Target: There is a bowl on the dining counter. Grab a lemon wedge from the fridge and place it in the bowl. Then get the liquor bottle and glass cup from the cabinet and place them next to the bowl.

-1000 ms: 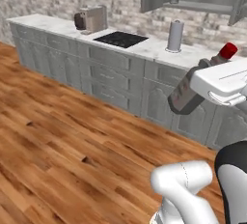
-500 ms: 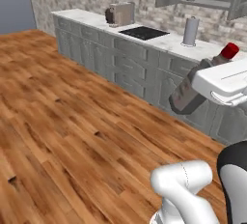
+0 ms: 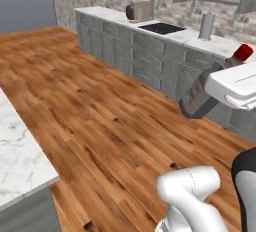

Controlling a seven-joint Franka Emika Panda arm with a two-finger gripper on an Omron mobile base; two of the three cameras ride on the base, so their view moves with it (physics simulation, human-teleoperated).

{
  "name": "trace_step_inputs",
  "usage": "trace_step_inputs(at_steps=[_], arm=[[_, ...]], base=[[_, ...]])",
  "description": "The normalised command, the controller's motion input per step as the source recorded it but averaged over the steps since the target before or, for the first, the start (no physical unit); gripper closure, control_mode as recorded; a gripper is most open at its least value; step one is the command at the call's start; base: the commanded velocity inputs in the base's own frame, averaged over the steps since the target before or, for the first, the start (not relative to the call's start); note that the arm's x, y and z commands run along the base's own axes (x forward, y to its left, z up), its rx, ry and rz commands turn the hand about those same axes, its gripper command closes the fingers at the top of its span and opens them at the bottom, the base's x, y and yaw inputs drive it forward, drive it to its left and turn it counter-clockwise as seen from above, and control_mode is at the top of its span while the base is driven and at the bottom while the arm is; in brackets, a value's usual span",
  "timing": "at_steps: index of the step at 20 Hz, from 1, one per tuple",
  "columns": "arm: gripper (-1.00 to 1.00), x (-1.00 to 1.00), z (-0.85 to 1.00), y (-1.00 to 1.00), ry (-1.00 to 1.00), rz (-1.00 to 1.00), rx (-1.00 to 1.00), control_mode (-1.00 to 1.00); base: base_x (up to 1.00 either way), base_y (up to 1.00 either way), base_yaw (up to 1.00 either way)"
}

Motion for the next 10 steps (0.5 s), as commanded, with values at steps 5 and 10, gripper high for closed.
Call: trace_step_inputs(at_steps=[5, 10], arm=[[1.00, 0.00, 0.00, 0.00, 0.00, 0.00, 0.00, 1.00], [1.00, 0.00, 0.00, 0.00, 0.00, 0.00, 0.00, 1.00]], base=[[-0.94, 0.74, 0.11], [-0.17, 1.00, 0.01]])
